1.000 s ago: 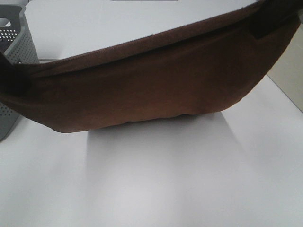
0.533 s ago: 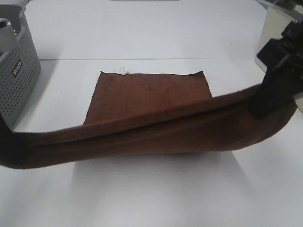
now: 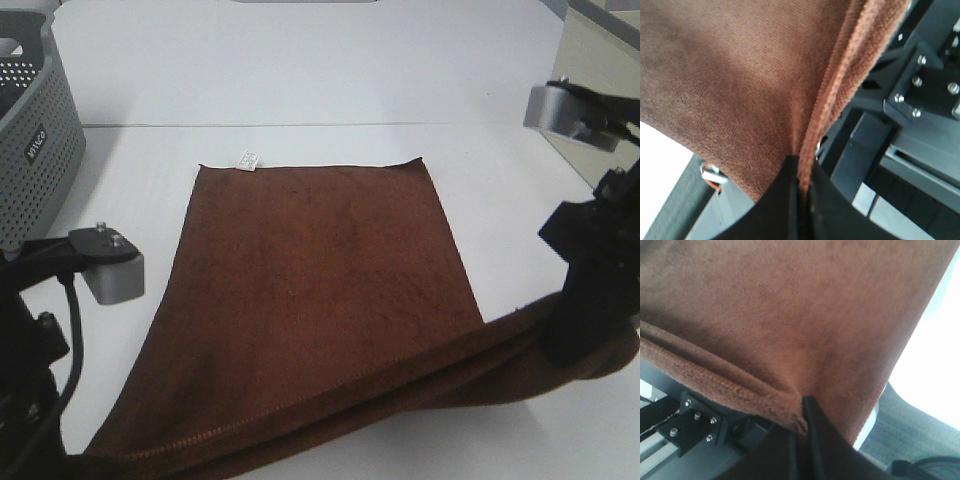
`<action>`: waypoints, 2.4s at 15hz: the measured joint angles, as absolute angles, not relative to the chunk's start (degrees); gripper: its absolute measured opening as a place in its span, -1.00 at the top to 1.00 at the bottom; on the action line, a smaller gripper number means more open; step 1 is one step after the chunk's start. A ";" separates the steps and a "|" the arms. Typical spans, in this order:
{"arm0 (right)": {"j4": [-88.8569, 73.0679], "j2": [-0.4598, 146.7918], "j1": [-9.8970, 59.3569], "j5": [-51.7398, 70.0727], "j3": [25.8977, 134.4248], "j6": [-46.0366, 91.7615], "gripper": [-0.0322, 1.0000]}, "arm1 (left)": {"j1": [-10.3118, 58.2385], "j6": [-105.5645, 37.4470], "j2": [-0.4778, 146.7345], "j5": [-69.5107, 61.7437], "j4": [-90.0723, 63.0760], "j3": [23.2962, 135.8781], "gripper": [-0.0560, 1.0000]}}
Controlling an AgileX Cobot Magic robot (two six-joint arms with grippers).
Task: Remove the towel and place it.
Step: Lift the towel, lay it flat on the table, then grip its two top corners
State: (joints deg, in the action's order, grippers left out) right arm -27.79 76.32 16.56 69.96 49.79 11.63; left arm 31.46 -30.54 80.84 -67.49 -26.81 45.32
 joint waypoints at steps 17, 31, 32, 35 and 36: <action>-33.75 93.39 24.81 65.66 38.10 17.88 0.92 | 33.58 -22.29 98.03 -68.81 -30.54 45.61 0.89; -35.24 97.86 27.27 64.97 38.16 18.85 0.92 | 41.42 -13.69 99.06 -65.83 -31.91 47.38 0.89; -35.24 97.86 27.27 64.97 38.16 18.85 0.92 | 41.42 -13.58 99.06 -65.78 -31.91 47.38 0.88; -35.24 97.86 27.27 64.97 38.16 18.85 0.90 | 41.42 -12.61 99.06 -65.15 -31.91 47.38 0.77; -35.24 97.86 27.27 64.97 38.16 18.85 0.88 | 41.42 -12.09 99.06 -64.46 -31.91 47.38 0.72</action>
State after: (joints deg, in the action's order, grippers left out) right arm -35.24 97.86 27.27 64.97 38.16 18.85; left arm 41.42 -12.09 99.06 -64.46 -31.91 47.38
